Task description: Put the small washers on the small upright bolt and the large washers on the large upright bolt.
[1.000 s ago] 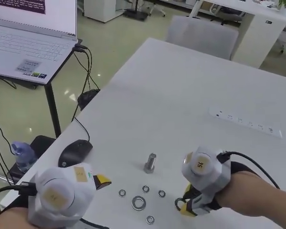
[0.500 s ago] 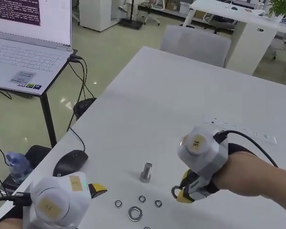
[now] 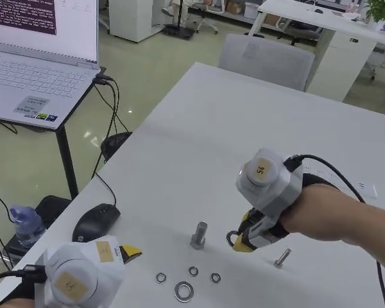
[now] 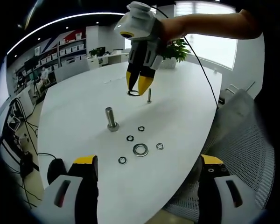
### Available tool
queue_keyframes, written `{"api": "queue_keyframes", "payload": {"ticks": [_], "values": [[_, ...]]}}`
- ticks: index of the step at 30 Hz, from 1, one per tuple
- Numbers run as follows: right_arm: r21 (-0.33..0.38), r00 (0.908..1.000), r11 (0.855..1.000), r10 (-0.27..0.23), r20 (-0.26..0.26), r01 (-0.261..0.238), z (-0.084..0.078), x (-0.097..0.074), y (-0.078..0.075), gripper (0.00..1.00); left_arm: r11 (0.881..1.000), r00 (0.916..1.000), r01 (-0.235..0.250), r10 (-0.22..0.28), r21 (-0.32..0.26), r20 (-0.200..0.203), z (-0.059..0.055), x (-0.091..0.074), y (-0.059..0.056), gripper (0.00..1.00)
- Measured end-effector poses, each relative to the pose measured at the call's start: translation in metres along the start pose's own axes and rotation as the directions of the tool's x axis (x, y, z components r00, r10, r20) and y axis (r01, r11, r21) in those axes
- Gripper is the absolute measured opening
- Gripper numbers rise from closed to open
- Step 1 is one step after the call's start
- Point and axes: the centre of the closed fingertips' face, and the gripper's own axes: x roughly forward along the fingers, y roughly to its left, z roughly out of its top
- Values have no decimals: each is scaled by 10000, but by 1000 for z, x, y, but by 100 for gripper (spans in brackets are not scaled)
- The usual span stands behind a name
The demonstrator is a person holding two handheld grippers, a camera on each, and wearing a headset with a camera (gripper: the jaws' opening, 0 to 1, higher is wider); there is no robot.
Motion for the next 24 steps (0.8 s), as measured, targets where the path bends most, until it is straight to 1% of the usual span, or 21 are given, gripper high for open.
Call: {"api": "queue_keyframes", "payload": {"ticks": [3,7,11,16,21,24], "values": [[40,10000,10000,-14,98,13,7,2,-4,21,10000,10000,27,-28,-25,-23,0,1,0,90],[-35,9999,9999,-98,100,98,13,5,-11,21,10000,10000,1,-1,-77,-17,1,2,0,92],[-155,9998,9999,-36,178,39,21,8,-14,21,9999,10000,-25,24,-103,-72,-1,4,2,94],[-317,9995,9995,-71,322,81,32,14,-18,21,9999,10000,-63,62,-154,-32,1,6,4,97],[-420,9994,9991,18,335,-4,40,22,-21,22,9998,10000,-16,15,-183,-88,0,8,2,98],[-513,9997,9987,92,248,-79,42,27,-21,22,9996,10000,-73,72,-271,-43,0,9,3,99]]}}
